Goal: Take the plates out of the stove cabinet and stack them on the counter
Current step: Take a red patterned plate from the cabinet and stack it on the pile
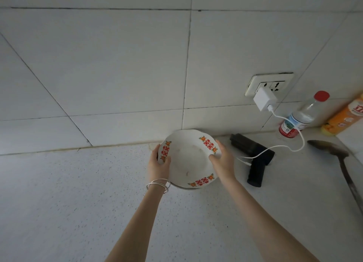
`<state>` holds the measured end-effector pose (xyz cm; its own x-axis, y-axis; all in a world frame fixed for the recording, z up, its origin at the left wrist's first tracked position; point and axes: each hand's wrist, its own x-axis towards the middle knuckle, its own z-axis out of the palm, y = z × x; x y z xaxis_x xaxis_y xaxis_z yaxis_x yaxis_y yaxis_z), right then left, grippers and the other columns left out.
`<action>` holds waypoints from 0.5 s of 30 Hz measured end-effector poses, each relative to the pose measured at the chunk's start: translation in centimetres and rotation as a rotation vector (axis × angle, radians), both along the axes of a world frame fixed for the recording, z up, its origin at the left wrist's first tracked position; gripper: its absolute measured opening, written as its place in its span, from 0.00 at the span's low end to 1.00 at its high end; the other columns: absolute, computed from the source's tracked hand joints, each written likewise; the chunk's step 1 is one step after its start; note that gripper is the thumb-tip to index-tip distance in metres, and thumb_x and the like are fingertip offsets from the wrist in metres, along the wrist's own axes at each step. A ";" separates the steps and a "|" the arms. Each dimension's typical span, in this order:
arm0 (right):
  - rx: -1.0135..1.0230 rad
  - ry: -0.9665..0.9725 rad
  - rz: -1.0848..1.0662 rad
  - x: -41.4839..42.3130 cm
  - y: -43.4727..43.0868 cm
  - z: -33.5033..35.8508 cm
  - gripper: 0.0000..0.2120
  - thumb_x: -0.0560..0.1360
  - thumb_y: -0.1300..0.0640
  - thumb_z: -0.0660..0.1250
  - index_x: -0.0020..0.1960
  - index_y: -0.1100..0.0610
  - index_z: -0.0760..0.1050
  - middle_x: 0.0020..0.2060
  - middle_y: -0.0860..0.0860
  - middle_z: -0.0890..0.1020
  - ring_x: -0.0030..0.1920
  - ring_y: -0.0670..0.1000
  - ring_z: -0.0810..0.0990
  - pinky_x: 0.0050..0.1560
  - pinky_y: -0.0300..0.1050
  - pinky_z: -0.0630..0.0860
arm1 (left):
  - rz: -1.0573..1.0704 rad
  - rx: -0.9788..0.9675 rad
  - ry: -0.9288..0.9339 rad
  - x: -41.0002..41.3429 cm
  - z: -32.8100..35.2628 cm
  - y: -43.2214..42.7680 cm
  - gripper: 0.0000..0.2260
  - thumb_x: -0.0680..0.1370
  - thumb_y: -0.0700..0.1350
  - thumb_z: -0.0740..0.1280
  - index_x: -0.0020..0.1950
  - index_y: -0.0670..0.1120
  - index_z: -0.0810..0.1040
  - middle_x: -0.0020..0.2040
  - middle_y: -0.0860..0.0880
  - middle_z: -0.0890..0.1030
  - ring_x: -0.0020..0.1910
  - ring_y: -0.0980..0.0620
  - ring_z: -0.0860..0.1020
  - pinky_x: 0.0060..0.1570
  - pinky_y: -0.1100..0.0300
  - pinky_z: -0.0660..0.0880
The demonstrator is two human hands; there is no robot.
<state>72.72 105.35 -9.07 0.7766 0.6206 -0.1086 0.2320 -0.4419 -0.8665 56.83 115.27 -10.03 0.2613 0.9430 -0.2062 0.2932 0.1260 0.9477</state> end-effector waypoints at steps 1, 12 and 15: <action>-0.003 0.006 -0.010 0.1 0.0 -0.2 0.26 0.71 0.65 0.65 0.68 0.54 0.67 0.58 0.49 0.76 0.58 0.49 0.75 0.56 0.50 0.76 | 0.000 0.007 -0.003 0.1 -0.1 0.0 0.22 0.74 0.40 0.66 0.68 0.47 0.68 0.59 0.48 0.77 0.51 0.51 0.76 0.42 0.64 0.72; -0.090 -0.066 0.103 0.7 -0.1 0.4 0.27 0.74 0.61 0.66 0.71 0.57 0.63 0.61 0.52 0.74 0.61 0.52 0.73 0.58 0.46 0.74 | -0.082 0.058 0.037 -0.5 0.1 0.0 0.26 0.73 0.41 0.68 0.69 0.46 0.65 0.58 0.48 0.76 0.52 0.50 0.75 0.43 0.63 0.74; -0.138 -0.171 0.200 0.6 -1.4 2.0 0.26 0.73 0.57 0.68 0.69 0.57 0.65 0.63 0.53 0.73 0.63 0.52 0.72 0.60 0.50 0.74 | -0.170 0.128 0.125 -2.0 1.3 -0.5 0.26 0.73 0.42 0.69 0.69 0.45 0.66 0.62 0.46 0.75 0.58 0.49 0.74 0.54 0.55 0.74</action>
<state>73.32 103.99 -7.04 0.6544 0.7518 -0.0810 0.4640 -0.4839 -0.7420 54.80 114.76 -8.77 0.3983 0.9083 -0.1282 0.4158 -0.0542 0.9078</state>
